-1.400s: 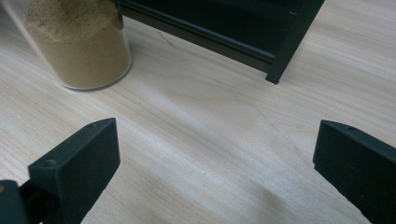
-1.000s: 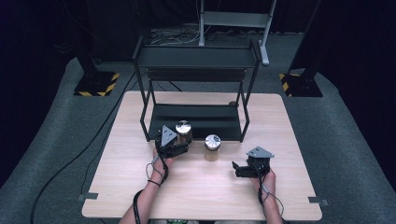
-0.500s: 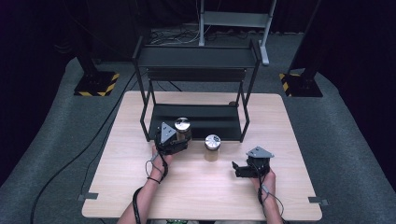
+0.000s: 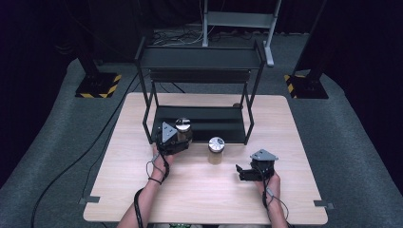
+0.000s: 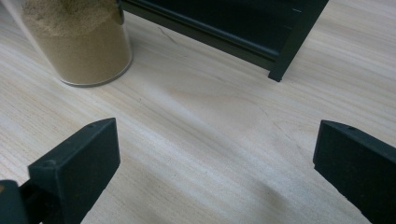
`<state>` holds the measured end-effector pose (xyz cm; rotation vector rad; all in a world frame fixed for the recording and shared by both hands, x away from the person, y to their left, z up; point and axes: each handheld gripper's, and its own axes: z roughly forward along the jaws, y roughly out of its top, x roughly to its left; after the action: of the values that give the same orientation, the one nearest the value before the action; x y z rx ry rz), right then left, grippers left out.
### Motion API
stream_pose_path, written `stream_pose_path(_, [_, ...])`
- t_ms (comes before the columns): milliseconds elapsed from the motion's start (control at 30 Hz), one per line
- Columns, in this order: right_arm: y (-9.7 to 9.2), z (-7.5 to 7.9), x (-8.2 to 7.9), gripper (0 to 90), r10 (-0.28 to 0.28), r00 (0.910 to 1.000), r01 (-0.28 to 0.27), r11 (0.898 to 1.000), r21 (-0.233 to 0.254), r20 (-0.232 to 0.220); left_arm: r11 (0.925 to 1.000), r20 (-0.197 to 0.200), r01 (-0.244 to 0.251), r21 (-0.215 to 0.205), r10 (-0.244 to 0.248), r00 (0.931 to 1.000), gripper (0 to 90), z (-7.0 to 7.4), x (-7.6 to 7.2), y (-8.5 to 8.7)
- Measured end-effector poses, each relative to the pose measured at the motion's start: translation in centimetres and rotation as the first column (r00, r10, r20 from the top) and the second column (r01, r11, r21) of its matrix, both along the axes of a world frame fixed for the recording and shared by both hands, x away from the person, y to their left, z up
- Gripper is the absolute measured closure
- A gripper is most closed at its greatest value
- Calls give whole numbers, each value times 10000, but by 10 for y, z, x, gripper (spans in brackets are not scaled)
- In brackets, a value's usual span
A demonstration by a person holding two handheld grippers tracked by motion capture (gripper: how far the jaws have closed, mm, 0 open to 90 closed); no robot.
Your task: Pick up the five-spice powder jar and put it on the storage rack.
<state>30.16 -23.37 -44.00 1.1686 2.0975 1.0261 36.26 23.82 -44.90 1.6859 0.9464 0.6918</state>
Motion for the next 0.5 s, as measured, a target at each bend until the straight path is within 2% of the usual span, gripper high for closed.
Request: stream_pose_path(500, [0, 0, 0, 0, -14, 10000, 14, 10000, -18, 12, 9990, -199, -443, -103, 441, 9988, 307, 0, 11, 1])
